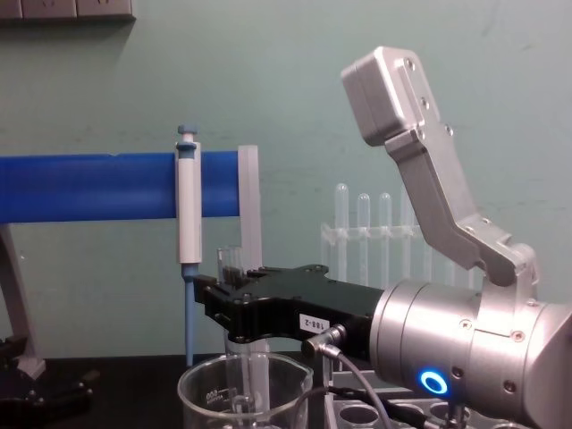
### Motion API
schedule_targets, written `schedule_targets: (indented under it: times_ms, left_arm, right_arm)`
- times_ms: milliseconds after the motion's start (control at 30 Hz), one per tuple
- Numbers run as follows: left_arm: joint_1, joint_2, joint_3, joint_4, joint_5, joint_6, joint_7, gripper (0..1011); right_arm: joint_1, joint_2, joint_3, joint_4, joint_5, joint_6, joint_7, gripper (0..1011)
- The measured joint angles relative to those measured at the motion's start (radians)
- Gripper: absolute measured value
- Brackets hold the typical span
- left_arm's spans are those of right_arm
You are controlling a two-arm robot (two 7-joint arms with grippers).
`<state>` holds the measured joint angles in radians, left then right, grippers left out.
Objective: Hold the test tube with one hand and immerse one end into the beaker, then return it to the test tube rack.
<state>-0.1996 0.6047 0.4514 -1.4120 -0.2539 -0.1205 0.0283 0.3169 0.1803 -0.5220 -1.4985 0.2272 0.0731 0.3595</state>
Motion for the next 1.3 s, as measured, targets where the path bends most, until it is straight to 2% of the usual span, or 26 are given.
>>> schedule_targets:
  times_ms: [1300]
  left_arm:
    - [0.000, 0.000, 0.000, 0.000, 0.000, 0.000, 0.000, 1000]
  right_arm:
    - [0.000, 0.000, 0.000, 0.000, 0.000, 0.000, 0.000, 230]
